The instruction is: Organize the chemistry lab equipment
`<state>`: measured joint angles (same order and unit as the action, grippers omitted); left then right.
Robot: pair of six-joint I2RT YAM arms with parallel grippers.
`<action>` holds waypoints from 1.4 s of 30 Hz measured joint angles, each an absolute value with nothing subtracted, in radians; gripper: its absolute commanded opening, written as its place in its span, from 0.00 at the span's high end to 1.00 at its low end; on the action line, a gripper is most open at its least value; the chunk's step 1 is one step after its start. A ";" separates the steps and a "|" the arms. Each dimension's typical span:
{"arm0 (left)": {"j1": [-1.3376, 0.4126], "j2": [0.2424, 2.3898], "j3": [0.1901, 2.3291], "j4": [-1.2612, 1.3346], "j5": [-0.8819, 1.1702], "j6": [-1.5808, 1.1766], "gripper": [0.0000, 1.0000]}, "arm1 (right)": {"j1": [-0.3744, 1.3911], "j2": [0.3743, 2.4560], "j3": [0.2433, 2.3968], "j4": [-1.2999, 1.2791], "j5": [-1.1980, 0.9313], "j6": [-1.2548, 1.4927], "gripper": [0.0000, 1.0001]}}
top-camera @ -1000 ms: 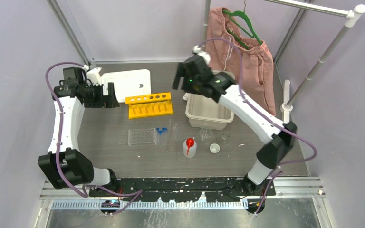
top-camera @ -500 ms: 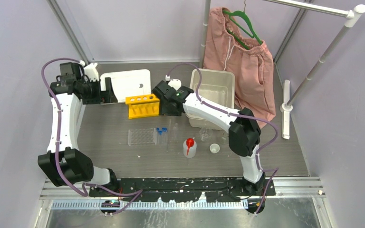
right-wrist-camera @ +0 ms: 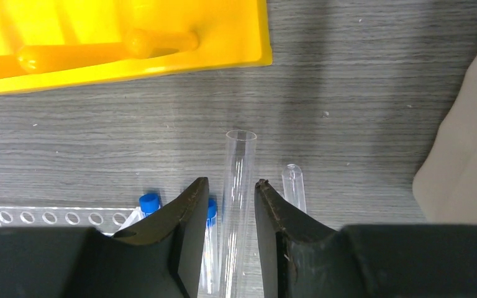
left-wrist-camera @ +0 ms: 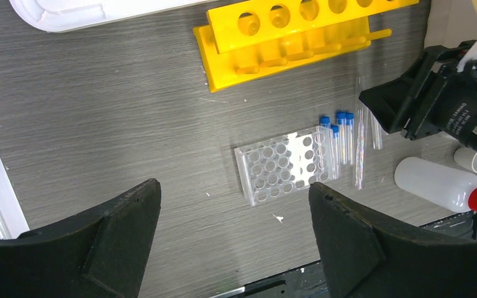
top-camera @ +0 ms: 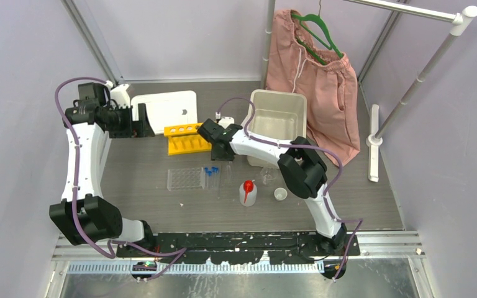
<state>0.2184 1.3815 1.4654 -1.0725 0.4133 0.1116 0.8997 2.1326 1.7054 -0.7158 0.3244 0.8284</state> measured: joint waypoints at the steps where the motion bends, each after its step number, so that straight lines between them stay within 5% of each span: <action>1: 0.218 1.379 1.465 -1.073 0.417 0.113 0.11 | 0.899 2.134 1.699 -0.706 0.324 0.831 0.62; 14: 0.218 1.374 1.465 -1.076 0.442 0.122 0.12 | 0.901 2.158 1.628 -0.605 0.335 0.853 0.71; 23: 0.218 1.369 1.466 -1.102 0.453 0.140 0.12 | 0.909 2.156 1.620 -0.591 0.355 0.860 0.88; 30: 0.218 1.342 1.470 -1.133 0.498 0.144 0.00 | 0.919 2.086 1.566 -0.609 0.381 0.855 0.97; 42: 0.218 1.312 1.496 -1.221 0.677 0.168 0.06 | 0.957 1.877 1.718 -0.653 0.393 0.769 0.99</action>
<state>0.2184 1.3121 1.4960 -1.2213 0.6769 0.1680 0.9569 1.8771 1.7180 -0.6529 0.3927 0.7689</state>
